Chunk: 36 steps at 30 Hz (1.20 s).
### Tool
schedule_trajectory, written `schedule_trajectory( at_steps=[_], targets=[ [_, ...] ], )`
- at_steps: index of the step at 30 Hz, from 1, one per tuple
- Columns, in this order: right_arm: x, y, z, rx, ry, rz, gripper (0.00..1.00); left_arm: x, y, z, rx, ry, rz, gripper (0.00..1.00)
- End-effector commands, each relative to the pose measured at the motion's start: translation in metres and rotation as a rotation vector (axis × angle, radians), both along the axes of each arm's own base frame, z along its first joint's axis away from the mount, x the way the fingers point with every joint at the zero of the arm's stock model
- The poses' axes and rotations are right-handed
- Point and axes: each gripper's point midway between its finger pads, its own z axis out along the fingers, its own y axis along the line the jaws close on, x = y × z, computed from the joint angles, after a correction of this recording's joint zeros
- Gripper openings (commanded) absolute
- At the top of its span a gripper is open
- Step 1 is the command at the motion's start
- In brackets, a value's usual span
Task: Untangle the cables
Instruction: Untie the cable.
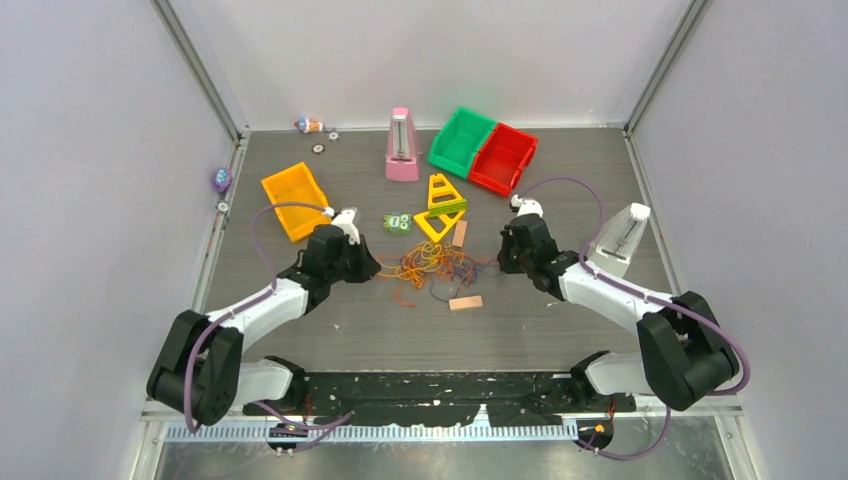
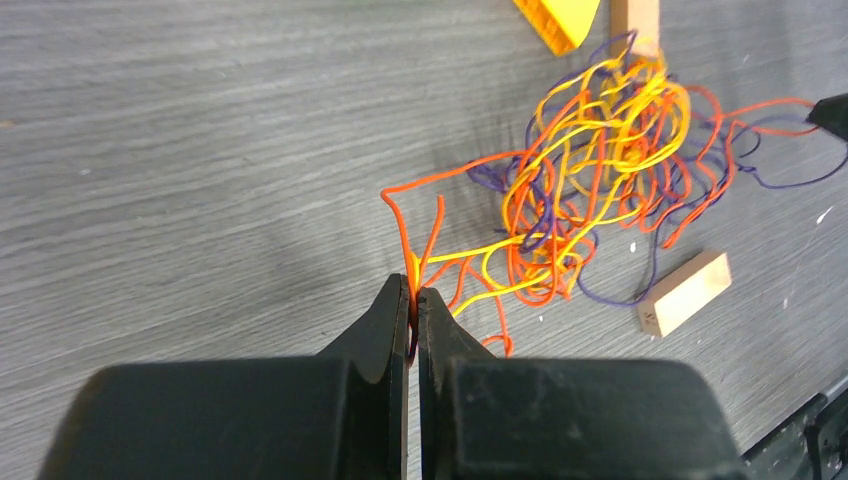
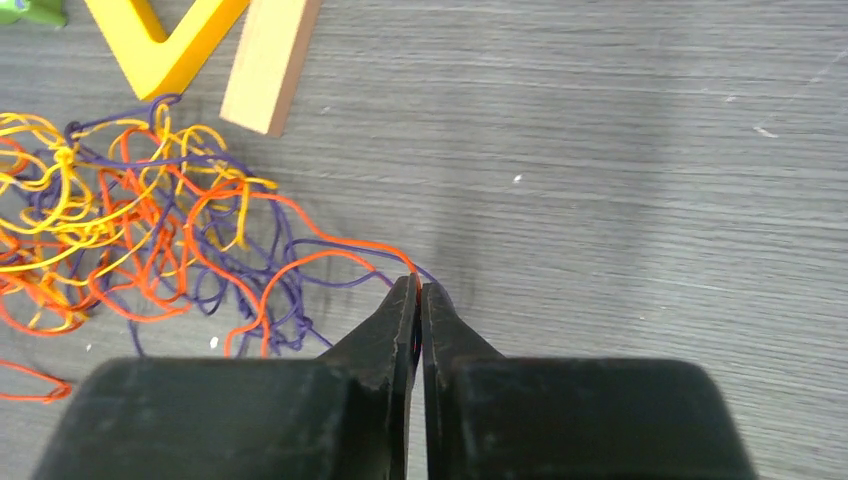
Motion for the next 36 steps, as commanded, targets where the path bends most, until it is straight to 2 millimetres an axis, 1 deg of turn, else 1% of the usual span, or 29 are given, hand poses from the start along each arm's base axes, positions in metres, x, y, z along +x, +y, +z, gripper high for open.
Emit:
schedule_trajectory(
  at_steps=[1, 2, 3, 4, 5, 6, 7, 8, 9, 10, 12, 13, 14, 16, 17, 18, 21, 24, 27, 28, 29, 30, 31, 32, 33, 34, 35, 36],
  targets=[
    [0.001, 0.020, 0.016, 0.069, -0.034, 0.088, 0.21, 0.000, -0.019, -0.002, -0.022, 0.037, -0.119, 0.00],
    [-0.001, 0.028, 0.019, 0.095, -0.035, 0.124, 0.49, 0.000, -0.023, 0.000, -0.034, 0.036, -0.136, 0.00],
    [-0.002, 0.032, 0.021, 0.110, -0.035, 0.154, 0.62, -0.002, -0.026, 0.001, -0.047, 0.033, -0.151, 0.00],
    [-0.005, 0.038, 0.022, 0.131, -0.031, 0.181, 0.79, -0.003, -0.027, 0.002, -0.057, 0.024, -0.162, 0.03],
    [-0.006, 0.039, 0.023, 0.135, -0.033, 0.192, 0.85, -0.005, -0.028, 0.004, -0.063, 0.013, -0.169, 0.17],
    [-0.005, 0.043, 0.028, 0.148, -0.050, 0.209, 0.91, -0.006, -0.028, 0.007, -0.063, -0.003, -0.169, 0.36],
    [-0.004, 0.045, 0.031, 0.151, -0.059, 0.226, 0.92, -0.006, -0.028, 0.010, -0.061, -0.018, -0.168, 0.52],
    [-0.002, 0.047, 0.034, 0.145, -0.068, 0.239, 0.93, -0.005, -0.028, 0.016, -0.063, -0.034, -0.164, 0.63],
    [-0.001, 0.049, 0.036, 0.146, -0.069, 0.252, 0.93, -0.003, -0.028, 0.020, -0.060, -0.043, -0.158, 0.69],
    [0.002, 0.052, 0.040, 0.142, -0.078, 0.267, 0.93, -0.001, -0.028, 0.025, -0.053, -0.049, -0.155, 0.72],
    [0.002, 0.055, 0.037, 0.128, -0.047, 0.294, 0.93, 0.004, -0.029, 0.034, -0.020, -0.071, -0.158, 0.74],
    [0.005, 0.060, 0.042, 0.129, -0.053, 0.308, 0.93, 0.005, -0.029, 0.034, 0.005, -0.058, -0.161, 0.75],
    [0.005, 0.061, 0.037, 0.116, -0.032, 0.315, 0.93, 0.009, -0.031, 0.038, 0.024, -0.067, -0.164, 0.75],
    [0.007, 0.066, 0.035, 0.096, -0.021, 0.316, 0.94, 0.010, -0.036, 0.029, 0.071, -0.019, -0.182, 0.76],
    [0.006, 0.072, 0.036, 0.090, -0.024, 0.328, 0.94, 0.011, -0.040, 0.027, 0.086, -0.002, -0.192, 0.75],
    [0.004, 0.078, 0.032, 0.079, -0.014, 0.342, 0.94, 0.014, -0.045, 0.027, 0.095, 0.002, -0.203, 0.75],
    [0.003, 0.090, 0.023, 0.062, 0.010, 0.356, 0.90, 0.015, -0.060, 0.017, 0.116, 0.038, -0.253, 0.72],
    [0.001, 0.100, 0.009, 0.050, 0.047, 0.364, 0.85, 0.016, -0.067, 0.004, 0.127, 0.090, -0.275, 0.68],
    [-0.001, 0.105, -0.013, 0.042, 0.092, 0.350, 0.75, 0.016, -0.074, -0.011, 0.126, 0.147, -0.300, 0.62],
    [-0.001, 0.104, -0.017, 0.033, 0.096, 0.341, 0.69, 0.017, -0.077, -0.013, 0.118, 0.156, -0.308, 0.59],
    [-0.002, 0.103, -0.023, 0.031, 0.108, 0.327, 0.65, 0.016, -0.079, -0.017, 0.112, 0.168, -0.318, 0.54],
    [-0.001, 0.098, -0.027, 0.014, 0.107, 0.304, 0.56, 0.016, -0.080, -0.021, 0.109, 0.180, -0.320, 0.46],
    [0.003, 0.091, -0.028, -0.007, 0.094, 0.262, 0.51, 0.017, -0.080, -0.023, 0.112, 0.186, -0.318, 0.33],
    [0.002, 0.085, -0.027, -0.019, 0.092, 0.234, 0.39, 0.018, -0.075, -0.027, 0.132, 0.199, -0.300, 0.17],
    [0.007, 0.076, -0.026, -0.050, 0.076, 0.191, 0.33, 0.021, -0.067, -0.030, 0.161, 0.206, -0.266, 0.01],
    [0.006, 0.068, -0.023, -0.061, 0.068, 0.159, 0.24, 0.024, -0.058, -0.031, 0.190, 0.205, -0.225, 0.00],
    [0.011, 0.056, -0.020, -0.091, 0.045, 0.104, 0.17, 0.027, -0.050, -0.027, 0.194, 0.186, -0.187, 0.00],
    [0.010, 0.047, -0.015, -0.088, 0.034, 0.067, 0.13, 0.030, -0.042, -0.023, 0.188, 0.164, -0.149, 0.00]
  ],
)
